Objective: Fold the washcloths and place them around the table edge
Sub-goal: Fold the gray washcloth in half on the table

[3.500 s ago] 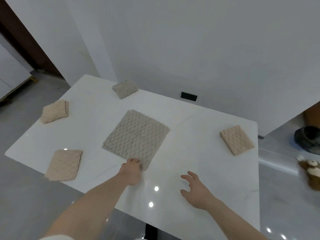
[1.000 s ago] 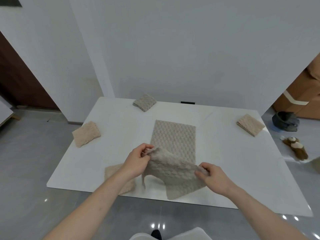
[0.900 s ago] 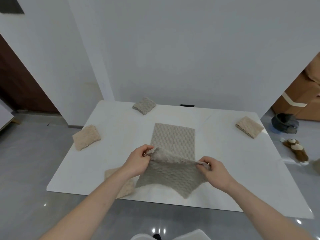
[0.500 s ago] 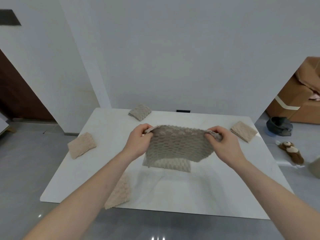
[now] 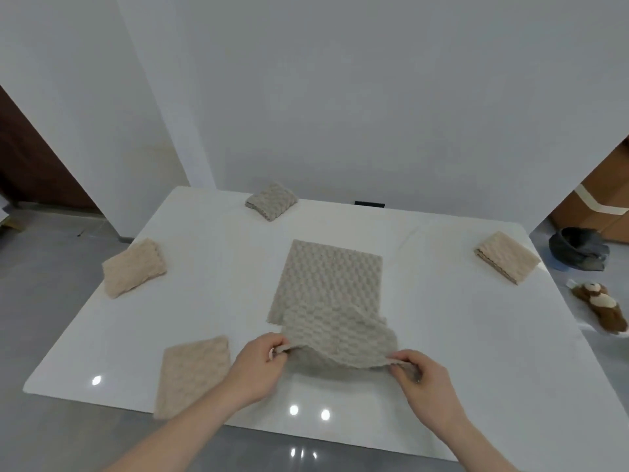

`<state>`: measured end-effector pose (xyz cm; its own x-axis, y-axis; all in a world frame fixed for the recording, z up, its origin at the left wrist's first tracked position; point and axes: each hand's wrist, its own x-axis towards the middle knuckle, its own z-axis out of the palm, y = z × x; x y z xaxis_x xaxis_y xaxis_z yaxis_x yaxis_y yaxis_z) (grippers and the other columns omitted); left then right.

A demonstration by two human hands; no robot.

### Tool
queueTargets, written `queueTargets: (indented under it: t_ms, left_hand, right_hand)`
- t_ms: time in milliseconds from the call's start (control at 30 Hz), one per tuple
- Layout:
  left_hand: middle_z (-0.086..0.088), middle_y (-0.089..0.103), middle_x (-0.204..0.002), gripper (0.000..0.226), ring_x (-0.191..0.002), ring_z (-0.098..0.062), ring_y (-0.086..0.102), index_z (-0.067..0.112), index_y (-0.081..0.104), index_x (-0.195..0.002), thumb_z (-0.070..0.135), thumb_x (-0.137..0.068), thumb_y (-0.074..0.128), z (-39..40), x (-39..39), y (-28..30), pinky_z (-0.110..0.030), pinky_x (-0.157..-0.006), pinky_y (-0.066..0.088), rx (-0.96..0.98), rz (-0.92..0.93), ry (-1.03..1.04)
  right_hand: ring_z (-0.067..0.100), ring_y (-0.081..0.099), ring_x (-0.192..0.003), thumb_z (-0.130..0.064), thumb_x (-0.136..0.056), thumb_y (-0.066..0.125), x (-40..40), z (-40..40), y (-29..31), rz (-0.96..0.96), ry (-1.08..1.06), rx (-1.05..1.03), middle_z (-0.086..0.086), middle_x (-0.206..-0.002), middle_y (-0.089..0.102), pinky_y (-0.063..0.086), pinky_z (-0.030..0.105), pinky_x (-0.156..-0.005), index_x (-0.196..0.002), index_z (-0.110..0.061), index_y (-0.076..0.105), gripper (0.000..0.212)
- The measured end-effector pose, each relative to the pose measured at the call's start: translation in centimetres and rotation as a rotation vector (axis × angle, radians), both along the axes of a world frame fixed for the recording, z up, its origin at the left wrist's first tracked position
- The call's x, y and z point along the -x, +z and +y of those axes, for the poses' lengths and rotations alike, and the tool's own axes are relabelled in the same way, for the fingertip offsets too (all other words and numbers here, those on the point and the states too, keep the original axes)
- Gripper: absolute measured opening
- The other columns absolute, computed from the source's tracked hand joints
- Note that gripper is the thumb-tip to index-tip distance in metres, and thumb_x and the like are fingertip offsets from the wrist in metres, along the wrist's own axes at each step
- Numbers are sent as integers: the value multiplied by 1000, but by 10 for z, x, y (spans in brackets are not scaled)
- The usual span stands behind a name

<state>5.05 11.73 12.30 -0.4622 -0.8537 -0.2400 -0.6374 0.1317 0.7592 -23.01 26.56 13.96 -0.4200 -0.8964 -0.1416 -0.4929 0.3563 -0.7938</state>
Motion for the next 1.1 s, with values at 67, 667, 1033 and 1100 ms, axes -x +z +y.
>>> queueTargets:
  t_ms: [67,667,1033,1100]
  left_hand:
    - [19,66,-90,25,-89,0,60,35,66,-87,15,-92,52,3,-5,-44,-28,-82,48,1,-35,-41]
    - [16,52,-114,25,-106,-11,47,24,59,-104,32,-87,42,17,-16,-177,-31,-95,41,739,-46,-232]
    - [8,58,-108,22,-104,-18,51,21,62,-100,30,-93,44,32,-19,-167,-37,-91,44,682,-79,-147]
    - [8,57,-97,18,-97,-18,51,20,58,-90,30,-92,43,36,-21,-164,-40,-87,46,667,-73,-118]
  right_hand:
    - [-5,66,-86,-17,-87,75,-1,0,-44,-5,22,-44,-23,-86,72,46,8,-75,-81,-36,71,21]
    - [0,62,-74,-42,-90,68,-22,4,-165,195,-110,256,-16,-77,70,48,29,-68,-86,-26,67,16]
    - [12,64,-79,-23,-83,63,-32,25,-169,156,-200,356,-8,-81,70,44,28,-68,-90,-28,66,8]
    - [15,63,-77,-21,-82,64,-36,30,-171,189,-213,343,-4,-76,69,46,32,-69,-83,-22,65,2]
